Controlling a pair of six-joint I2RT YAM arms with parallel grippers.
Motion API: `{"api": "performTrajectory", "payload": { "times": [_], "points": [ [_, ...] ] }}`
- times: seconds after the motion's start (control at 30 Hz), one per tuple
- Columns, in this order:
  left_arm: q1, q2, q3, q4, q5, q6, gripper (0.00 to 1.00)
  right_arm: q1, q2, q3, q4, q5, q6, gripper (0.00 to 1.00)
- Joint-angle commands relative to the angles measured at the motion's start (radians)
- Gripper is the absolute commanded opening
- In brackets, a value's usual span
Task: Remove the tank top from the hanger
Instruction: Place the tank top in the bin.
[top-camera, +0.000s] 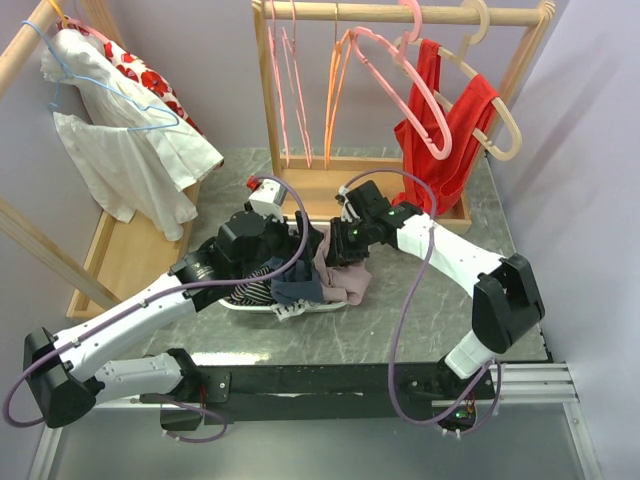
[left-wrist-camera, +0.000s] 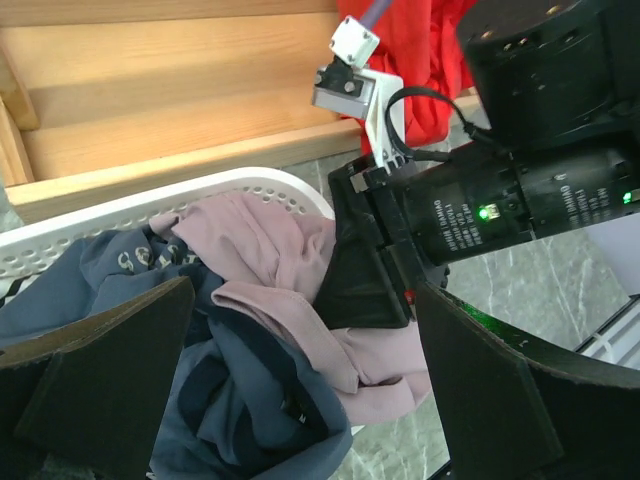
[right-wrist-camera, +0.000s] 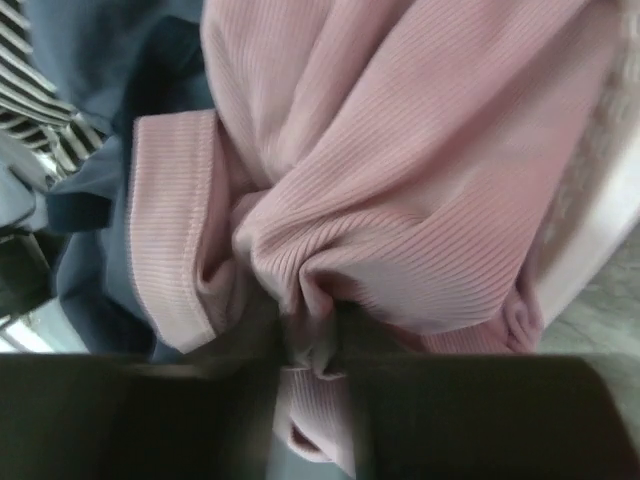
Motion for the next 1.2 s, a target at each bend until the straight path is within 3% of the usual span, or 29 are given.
{"api": "performTrajectory", "payload": {
  "times": [0.0, 0.03, 0.07, 0.23, 0.37, 0.5, 0.67, 0.87, 1.0, 1.17],
  "points": [
    [0.004, -0.046, -0.003, 0.042, 0.046, 0.023, 1.0, 0.011, -0.099, 0.068, -0.004, 0.147, -0.011, 0.45],
    [0.004, -0.044, -0.006, 0.06, 0.058, 0.026, 0.99, 0.01, -0.161, 0.068, -0.012, 0.185, 0.0, 0.49],
    [0.004, -0.044, -0.01, 0.073, 0.1, 0.032, 0.99, 0.005, -0.194, 0.063, -0.016, 0.252, 0.009, 0.64],
    [0.004, 0.029, 0.018, 0.14, 0.214, 0.059, 0.99, -0.064, -0.379, 0.031, -0.018, 0.328, 0.043, 0.73],
    [0.004, 0.115, 0.069, 0.162, 0.312, 0.098, 0.99, -0.09, -0.45, 0.062, -0.113, 0.528, 0.093, 0.73],
    [0.004, 0.289, 0.145, 0.134, 0.461, 0.137, 0.99, -0.102, -0.498, 0.074, -0.185, 0.593, 0.101, 0.7],
    [0.004, 0.454, 0.233, 0.065, 0.493, 0.105, 0.98, -0.107, -0.565, 0.108, -0.175, 0.588, 0.08, 0.7],
    [0.005, 0.543, 0.224, -0.05, 0.402, 0.077, 0.95, -0.107, -0.577, 0.192, -0.159, 0.465, 0.011, 0.7],
    [0.01, 0.497, 0.135, -0.071, 0.307, 0.045, 0.97, -0.107, -0.606, 0.229, -0.119, 0.362, -0.017, 0.7],
    [0.051, 0.488, 0.09, -0.097, 0.254, 0.011, 0.98, -0.107, -0.674, 0.287, -0.076, 0.507, -0.027, 0.7]
  ]
}}
